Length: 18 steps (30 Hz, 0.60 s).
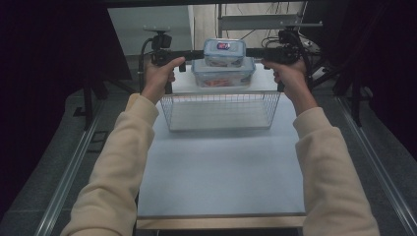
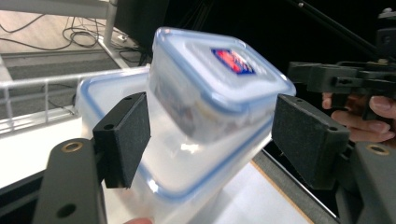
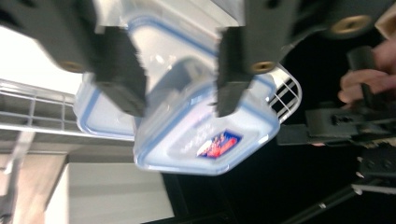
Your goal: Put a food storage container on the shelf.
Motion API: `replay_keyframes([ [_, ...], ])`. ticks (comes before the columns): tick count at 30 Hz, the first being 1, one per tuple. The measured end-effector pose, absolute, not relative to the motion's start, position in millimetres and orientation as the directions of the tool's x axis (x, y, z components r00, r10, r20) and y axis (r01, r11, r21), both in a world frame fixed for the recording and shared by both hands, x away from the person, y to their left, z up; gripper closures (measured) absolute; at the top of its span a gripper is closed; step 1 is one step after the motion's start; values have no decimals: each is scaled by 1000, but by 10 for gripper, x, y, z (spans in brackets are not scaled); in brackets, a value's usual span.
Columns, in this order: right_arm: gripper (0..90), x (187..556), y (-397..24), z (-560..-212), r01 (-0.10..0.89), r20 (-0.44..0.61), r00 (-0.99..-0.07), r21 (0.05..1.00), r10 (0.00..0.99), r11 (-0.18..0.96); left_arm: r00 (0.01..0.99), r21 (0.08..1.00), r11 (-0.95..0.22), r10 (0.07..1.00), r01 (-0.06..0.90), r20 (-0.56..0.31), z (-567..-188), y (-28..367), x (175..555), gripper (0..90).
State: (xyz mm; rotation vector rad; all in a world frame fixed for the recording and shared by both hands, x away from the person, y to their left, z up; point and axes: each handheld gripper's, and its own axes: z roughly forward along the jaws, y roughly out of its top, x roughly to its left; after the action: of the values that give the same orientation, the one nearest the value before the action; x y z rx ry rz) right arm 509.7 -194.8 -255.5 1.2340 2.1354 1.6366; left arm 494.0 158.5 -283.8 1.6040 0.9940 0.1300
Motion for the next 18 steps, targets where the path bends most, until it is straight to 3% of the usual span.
replay_keyframes([
  [1,759,5013,-1921,-2594,482,294,-655,872,696,85,632,855,37,657,517,-411,-2854,1593,4903,280],
  [2,759,5013,-1921,-2594,482,294,-655,872,696,85,633,855,29,659,518,-406,-2867,1601,4877,280],
  [4,879,4944,-1858,-2660,468,268,-686,874,676,128,639,856,20,656,517,-402,-2910,1622,4791,280],
  [18,900,5067,-1560,-2835,478,255,-700,861,667,173,668,854,-16,630,520,-395,-2981,1603,4653,284],
])
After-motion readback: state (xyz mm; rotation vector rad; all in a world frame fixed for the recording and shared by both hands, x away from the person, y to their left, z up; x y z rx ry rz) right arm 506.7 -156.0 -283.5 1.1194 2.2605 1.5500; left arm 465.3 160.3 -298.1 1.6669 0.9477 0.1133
